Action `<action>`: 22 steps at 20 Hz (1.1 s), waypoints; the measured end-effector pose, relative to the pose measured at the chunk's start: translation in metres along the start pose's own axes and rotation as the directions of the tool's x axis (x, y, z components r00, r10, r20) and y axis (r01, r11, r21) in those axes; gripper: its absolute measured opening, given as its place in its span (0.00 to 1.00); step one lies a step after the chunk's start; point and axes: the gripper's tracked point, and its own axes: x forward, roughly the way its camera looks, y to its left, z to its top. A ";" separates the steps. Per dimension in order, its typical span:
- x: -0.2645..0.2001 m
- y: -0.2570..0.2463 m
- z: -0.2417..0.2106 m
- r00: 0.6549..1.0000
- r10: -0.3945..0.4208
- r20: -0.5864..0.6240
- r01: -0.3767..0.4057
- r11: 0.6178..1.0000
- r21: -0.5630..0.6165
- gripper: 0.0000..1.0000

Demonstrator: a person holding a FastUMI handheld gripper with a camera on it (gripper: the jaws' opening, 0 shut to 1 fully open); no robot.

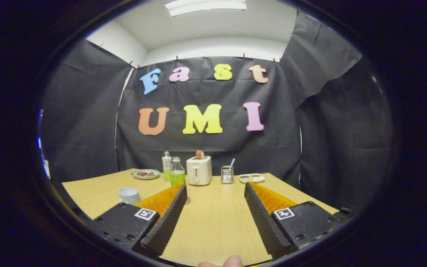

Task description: Take the bottle from table, then pour the juice into the cup, finally place the bottle on the coaster

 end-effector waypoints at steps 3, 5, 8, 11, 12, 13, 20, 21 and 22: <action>0.006 0.006 -0.019 0.999 0.003 -0.046 -0.002 1.000 0.018 0.99; 0.008 0.011 -0.025 0.998 0.011 -0.063 -0.009 0.999 0.037 1.00; 0.010 0.010 -0.025 0.998 -0.006 -0.056 0.006 1.000 0.008 0.99; 0.010 0.009 -0.019 0.999 -0.020 -0.028 0.020 1.000 0.000 0.99; 0.011 0.008 -0.020 0.999 -0.027 -0.026 0.027 1.000 -0.007 0.99; 0.012 0.008 -0.022 0.999 -0.030 -0.029 0.030 0.999 -0.016 0.99; 0.014 0.005 -0.018 0.998 -0.055 0.004 0.055 0.993 -0.103 0.99; 0.013 0.005 -0.015 0.998 -0.058 0.016 0.060 0.991 -0.119 0.99; 0.012 0.005 -0.013 0.998 -0.058 0.024 0.060 0.990 -0.126 1.00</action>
